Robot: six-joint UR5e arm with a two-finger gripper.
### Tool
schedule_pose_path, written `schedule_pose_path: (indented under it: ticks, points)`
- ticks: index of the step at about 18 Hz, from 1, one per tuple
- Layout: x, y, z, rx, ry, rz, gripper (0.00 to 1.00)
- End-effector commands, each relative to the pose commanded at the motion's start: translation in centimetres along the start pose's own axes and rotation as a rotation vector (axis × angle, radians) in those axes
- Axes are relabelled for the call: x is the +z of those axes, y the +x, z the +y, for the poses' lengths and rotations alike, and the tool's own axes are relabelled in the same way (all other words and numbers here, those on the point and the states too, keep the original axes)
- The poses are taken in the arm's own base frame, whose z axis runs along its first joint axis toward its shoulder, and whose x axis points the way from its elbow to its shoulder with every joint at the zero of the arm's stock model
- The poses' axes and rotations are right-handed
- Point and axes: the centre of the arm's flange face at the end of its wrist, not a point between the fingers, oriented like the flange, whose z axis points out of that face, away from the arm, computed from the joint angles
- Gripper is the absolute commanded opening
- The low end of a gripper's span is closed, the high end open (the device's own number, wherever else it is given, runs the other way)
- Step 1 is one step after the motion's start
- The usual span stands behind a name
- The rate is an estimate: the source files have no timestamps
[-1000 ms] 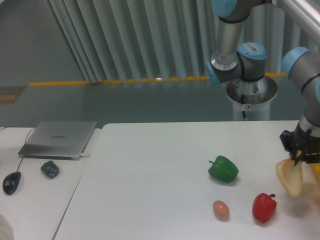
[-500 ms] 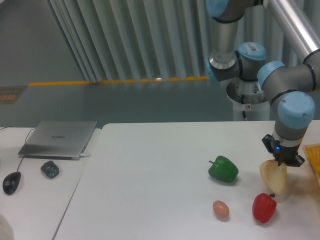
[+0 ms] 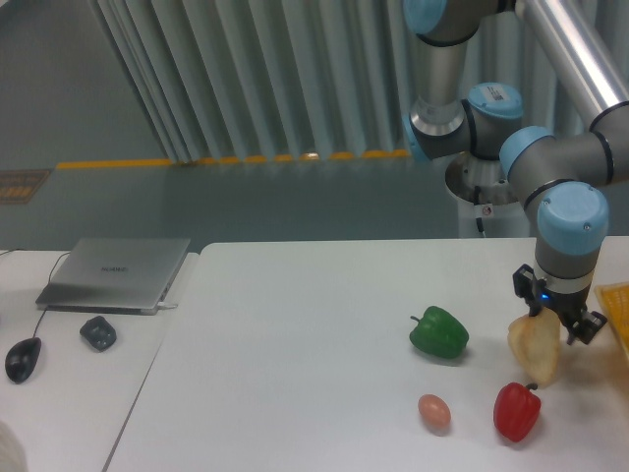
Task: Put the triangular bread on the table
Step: 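Lower the bread slice onto the table beside the red pepper and release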
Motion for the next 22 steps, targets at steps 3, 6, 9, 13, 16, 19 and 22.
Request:
schedule_pose_path:
  ticks: [3, 6, 9, 13, 16, 19, 22]
  points:
    - [-0.7, 0.0, 0.0, -0.001, 0.007, -0.015, 1.00]
    - [-0.6, 0.1, 0.0, -0.001, 0.004, -0.016, 1.00]
    - [-1.2, -0.2, 0.1, -0.018, 0.017, -0.029, 1.00]
    - [-2.1, -1.5, 1.1, -0.067, 0.067, -0.062, 1.00]
    - [-2.2, -3.5, 2.7, -0.243, 0.097, -0.082, 1.00]
    - [-2.1, -5.5, 4.2, -0.293, 0.132, -0.115, 1.00]
    - [-2.8, -6.6, 4.4, -0.347, 0.177, -0.161, 1.00]
